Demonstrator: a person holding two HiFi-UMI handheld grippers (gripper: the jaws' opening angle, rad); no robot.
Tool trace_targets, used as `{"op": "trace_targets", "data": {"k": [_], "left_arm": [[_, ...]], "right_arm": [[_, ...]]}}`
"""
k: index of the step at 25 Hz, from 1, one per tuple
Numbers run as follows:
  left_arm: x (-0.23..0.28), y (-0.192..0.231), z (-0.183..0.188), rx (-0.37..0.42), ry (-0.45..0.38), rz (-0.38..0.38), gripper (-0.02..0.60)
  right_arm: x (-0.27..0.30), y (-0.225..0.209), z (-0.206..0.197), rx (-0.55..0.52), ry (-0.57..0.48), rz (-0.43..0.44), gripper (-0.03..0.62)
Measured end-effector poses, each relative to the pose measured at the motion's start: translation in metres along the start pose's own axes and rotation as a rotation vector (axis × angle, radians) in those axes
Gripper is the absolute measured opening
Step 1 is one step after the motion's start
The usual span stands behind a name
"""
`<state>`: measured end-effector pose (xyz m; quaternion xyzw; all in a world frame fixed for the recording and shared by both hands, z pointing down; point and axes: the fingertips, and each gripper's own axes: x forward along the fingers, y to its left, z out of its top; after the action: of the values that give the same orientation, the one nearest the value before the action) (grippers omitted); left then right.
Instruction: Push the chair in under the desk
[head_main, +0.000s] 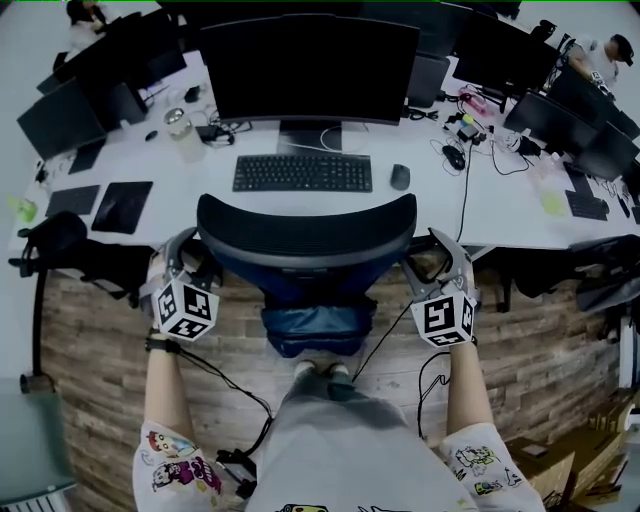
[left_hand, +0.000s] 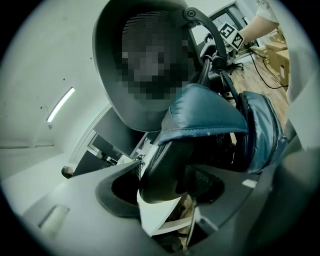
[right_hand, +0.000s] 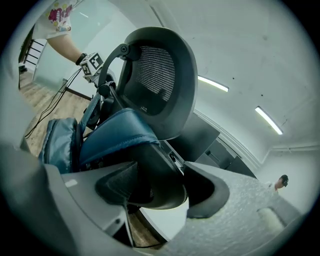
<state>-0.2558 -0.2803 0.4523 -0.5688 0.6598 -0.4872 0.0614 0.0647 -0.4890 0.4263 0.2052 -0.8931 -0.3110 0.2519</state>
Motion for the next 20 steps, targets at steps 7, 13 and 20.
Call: {"op": "trace_targets", "data": {"k": [7,13,20], "left_arm": [[0.0043,0.0031,0.0,0.008,-0.024,-0.009,0.27],[0.0082,0.0043,-0.0018,0.021,-0.055,-0.025,0.27],[0.0095,0.0049,0.0023,0.024,-0.109,-0.028,0.268]], "right_arm": [[0.0014,0.0003,0.0006,0.007,0.021,-0.004,0.285],[0.0017,0.0035,0.0009,0.013,0.048,-0.021,0.285],[0.0037,0.0009,0.0003,0.018,0.044,-0.027,0.287]]}}
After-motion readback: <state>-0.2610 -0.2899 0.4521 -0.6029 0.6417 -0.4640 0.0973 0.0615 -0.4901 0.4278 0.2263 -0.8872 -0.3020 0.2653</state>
